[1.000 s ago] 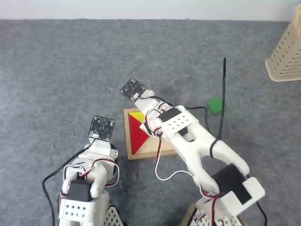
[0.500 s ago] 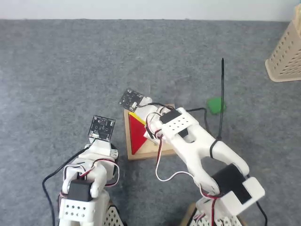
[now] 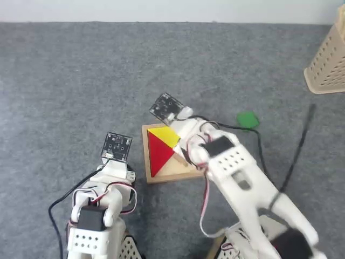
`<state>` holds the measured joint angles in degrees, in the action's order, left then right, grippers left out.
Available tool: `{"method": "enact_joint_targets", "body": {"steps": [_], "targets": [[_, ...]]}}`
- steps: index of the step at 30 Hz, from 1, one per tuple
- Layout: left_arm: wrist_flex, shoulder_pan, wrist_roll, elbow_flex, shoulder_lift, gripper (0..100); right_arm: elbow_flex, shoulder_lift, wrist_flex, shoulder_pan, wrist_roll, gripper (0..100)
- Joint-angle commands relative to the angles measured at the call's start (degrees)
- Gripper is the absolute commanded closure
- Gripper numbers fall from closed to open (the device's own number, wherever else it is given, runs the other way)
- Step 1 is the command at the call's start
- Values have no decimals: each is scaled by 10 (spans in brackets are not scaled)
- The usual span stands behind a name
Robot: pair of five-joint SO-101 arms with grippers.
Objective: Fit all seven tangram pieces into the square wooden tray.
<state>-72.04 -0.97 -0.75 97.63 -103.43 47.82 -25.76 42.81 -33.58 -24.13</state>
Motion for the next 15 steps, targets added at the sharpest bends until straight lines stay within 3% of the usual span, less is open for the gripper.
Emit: {"method": "enact_joint_targets", "body": {"steps": [1,15], "targets": [[-4,0,4,-11,-11,988,23,-56,13,12,5,991],[-4,0,4,-11,-11,988,19,60,-10,-44,-6,991]]}}
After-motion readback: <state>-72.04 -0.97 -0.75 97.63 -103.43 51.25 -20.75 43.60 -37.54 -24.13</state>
